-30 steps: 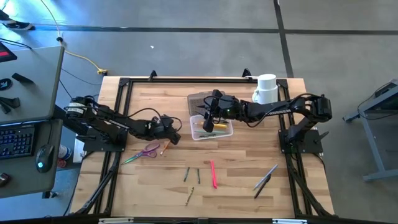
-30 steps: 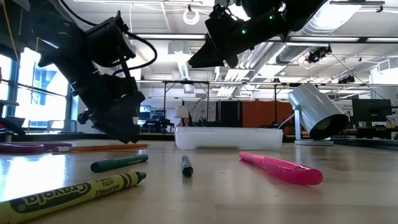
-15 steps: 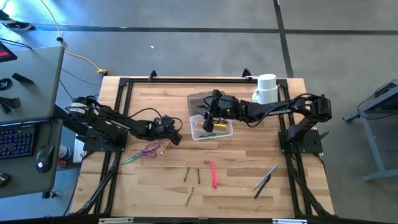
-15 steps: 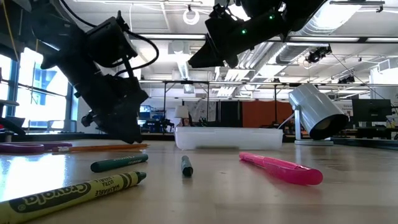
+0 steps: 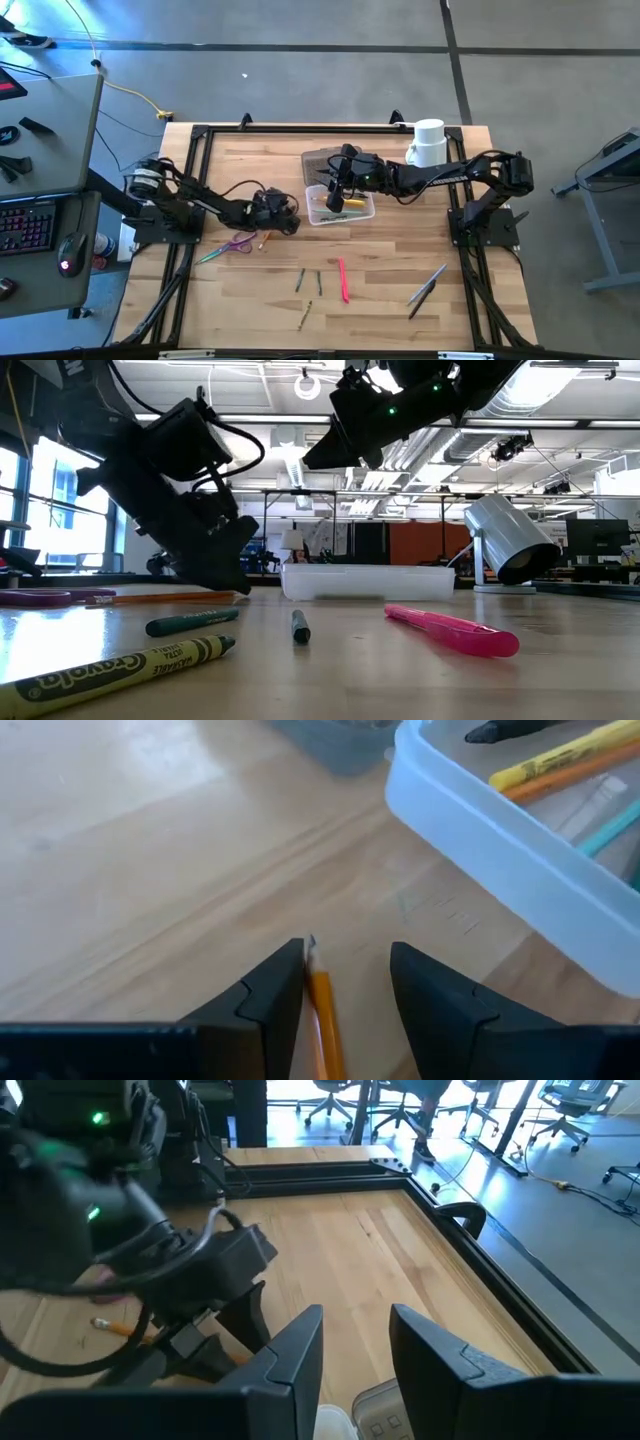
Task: Pick & place school supplies into a supply box
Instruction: Put the orange pencil into the gray supply box
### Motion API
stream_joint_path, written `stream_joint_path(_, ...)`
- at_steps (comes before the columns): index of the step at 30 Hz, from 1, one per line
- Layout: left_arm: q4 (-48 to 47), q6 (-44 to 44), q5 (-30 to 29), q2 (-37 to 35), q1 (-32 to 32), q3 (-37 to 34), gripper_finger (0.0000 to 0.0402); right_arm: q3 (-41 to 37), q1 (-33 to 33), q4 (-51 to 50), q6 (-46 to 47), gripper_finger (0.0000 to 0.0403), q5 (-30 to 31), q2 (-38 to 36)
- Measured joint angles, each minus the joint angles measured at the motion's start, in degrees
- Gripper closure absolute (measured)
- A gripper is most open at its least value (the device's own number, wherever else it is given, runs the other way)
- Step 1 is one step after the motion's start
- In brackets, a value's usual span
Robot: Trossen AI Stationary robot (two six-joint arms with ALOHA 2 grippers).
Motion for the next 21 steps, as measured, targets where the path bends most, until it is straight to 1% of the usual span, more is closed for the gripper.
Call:
stream_joint_path(6, -0.3, -2.3, -7.6, 2.7, -6.4, 0.0, 0.0213, 0.0, 0.0, -0.1, 0.0, 0.03, 0.0, 0.0)
stream_joint_path(10, -0.3, -5.1, -9.6, 4.2, -7.3, -0.1, 0.0214, 0.0, 0.0, -0.2, 0.1, 0.03, 0.0, 0.0)
stream_joint_path(12, 0.0, -6.0, -10.7, 5.0, -7.4, -0.1, 0.0221, 0.0, 0.0, -0.2, 0.0, 0.03, 0.0, 0.0)
stream_joint_path(16, 0.3, -6.7, -12.8, 5.8, -7.5, -0.1, 0.0259, 0.0, 0.0, -0.2, 0.1, 0.03, 0.0, 0.0)
stream_joint_path(21, 0.2, -6.9, -13.2, 5.8, -7.4, -0.1, 0.0336, 0.0, 0.0, -0.2, 0.0, 0.03, 0.0, 0.0)
